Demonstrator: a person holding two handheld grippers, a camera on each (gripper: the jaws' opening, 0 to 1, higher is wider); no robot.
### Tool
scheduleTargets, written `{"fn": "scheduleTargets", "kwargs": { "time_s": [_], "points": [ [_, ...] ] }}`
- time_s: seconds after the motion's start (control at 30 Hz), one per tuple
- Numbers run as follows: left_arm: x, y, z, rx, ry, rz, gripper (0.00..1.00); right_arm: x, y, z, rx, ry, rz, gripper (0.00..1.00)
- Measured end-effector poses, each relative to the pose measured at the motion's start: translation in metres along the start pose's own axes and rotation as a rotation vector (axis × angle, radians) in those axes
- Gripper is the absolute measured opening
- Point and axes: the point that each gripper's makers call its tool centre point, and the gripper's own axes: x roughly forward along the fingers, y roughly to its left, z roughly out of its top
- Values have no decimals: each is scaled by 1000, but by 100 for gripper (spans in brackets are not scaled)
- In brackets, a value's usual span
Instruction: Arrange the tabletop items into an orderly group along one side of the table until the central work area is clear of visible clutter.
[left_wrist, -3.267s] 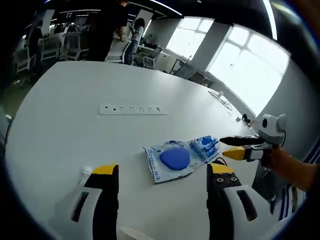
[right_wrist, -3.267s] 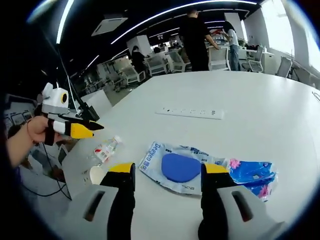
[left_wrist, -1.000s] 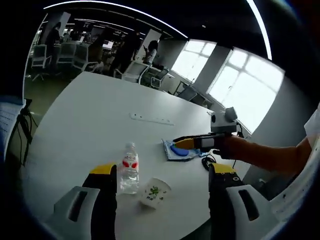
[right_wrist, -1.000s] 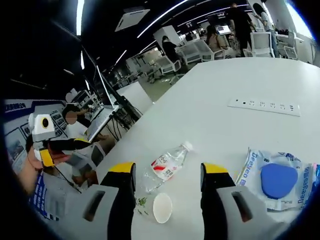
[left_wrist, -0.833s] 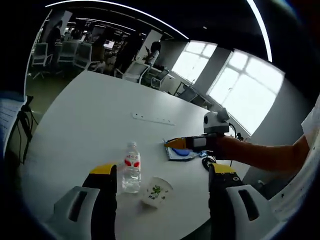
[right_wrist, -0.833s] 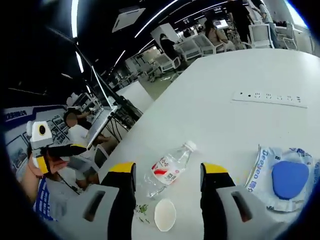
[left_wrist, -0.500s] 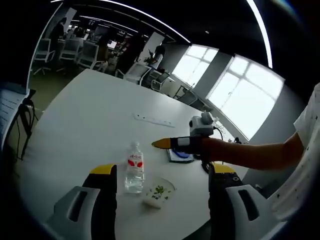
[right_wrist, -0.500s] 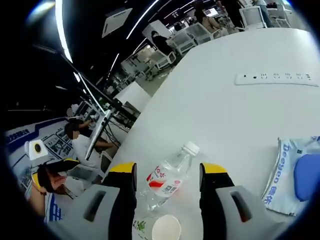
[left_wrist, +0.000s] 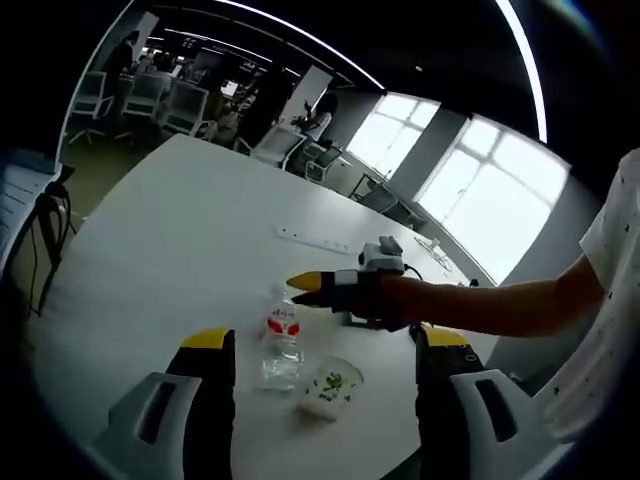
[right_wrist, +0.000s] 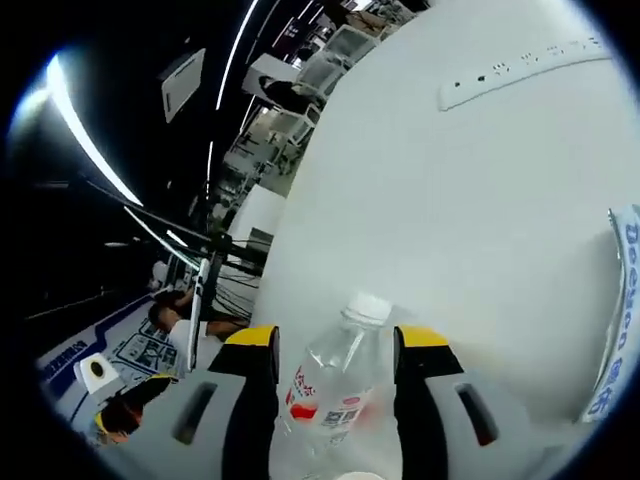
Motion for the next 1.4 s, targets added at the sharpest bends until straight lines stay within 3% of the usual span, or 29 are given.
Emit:
{"fn": "scheduleTargets", "kwargs": {
  "time_s": [0.17, 0.43, 0.83, 0.93, 1.4],
  "points": [
    [3, 4, -6, -6, 2, -8, 74, 11, -2, -2, 63, -8, 34, 41],
    [6, 12, -13, -14, 7, -10, 74, 21, -3, -9, 95, -20, 56, 40],
    [13, 17, -26, -28, 27, -25, 73, 29, -12, -10, 140, -44, 56, 22],
    [14, 19, -27, -34, 28, -27, 73, 29, -11, -11, 188, -54, 70, 20],
    [25, 31, -29, -33, 42, -53, 72, 33, 0, -8, 146, -82, 79, 19]
  ]
}}
